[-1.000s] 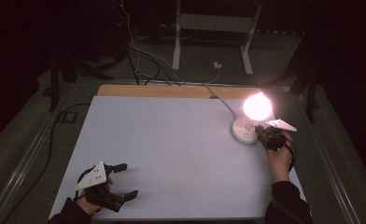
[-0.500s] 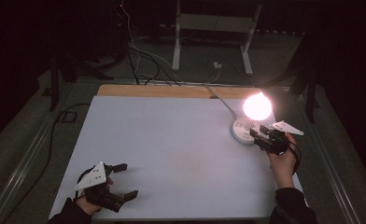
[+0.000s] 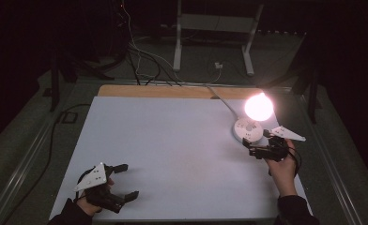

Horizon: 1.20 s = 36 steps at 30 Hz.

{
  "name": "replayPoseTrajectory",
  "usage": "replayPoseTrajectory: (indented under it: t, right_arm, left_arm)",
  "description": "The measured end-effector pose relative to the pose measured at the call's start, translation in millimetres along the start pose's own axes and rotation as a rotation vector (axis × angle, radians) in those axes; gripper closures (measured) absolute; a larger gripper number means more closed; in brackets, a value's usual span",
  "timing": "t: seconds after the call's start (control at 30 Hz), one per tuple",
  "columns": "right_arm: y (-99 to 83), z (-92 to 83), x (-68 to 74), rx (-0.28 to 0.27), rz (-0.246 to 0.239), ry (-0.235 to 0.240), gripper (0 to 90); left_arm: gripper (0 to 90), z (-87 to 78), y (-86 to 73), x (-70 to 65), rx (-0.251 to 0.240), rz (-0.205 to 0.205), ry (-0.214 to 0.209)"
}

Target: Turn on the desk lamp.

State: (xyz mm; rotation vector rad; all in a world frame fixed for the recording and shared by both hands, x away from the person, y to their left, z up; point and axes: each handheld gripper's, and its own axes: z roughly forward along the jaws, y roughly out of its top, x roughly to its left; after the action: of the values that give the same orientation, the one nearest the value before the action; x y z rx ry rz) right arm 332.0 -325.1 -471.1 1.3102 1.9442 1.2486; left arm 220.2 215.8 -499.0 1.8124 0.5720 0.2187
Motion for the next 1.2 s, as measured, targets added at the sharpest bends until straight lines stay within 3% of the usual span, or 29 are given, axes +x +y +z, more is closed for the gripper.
replayPoseTrajectory:
  t: [0.07, 0.33, 0.6, 0.8, 1.2]
  right_arm:
    - [0.6, -2.9, 3.9, 0.006, 0.018, 0.031, 0.0]
    - [-1.9, -15.2, 23.4, -0.009, -0.053, 0.049, 0.0]
    - [-9.0, -26.0, 35.8, -0.013, -0.064, 0.096, 0.0]
    - [-19.0, -29.8, 44.0, 0.028, -0.071, 0.135, 0.0]
    - [-49.2, -34.9, 56.8, 0.061, -0.087, 0.200, 0.0]
  left_arm:
    - [0.3, -0.3, -0.1, -0.4, 0.002, 0.003, 0.001]
    - [0.3, -0.5, 0.3, -0.4, -0.003, 0.001, -0.001]
    - [0.3, -0.8, -0.2, -0.6, 0.000, 0.005, 0.000]
    - [0.3, -1.7, 0.0, -1.3, -0.003, 0.003, 0.001]
    - [0.3, -2.2, 0.0, -1.1, -0.004, 0.002, 0.000]
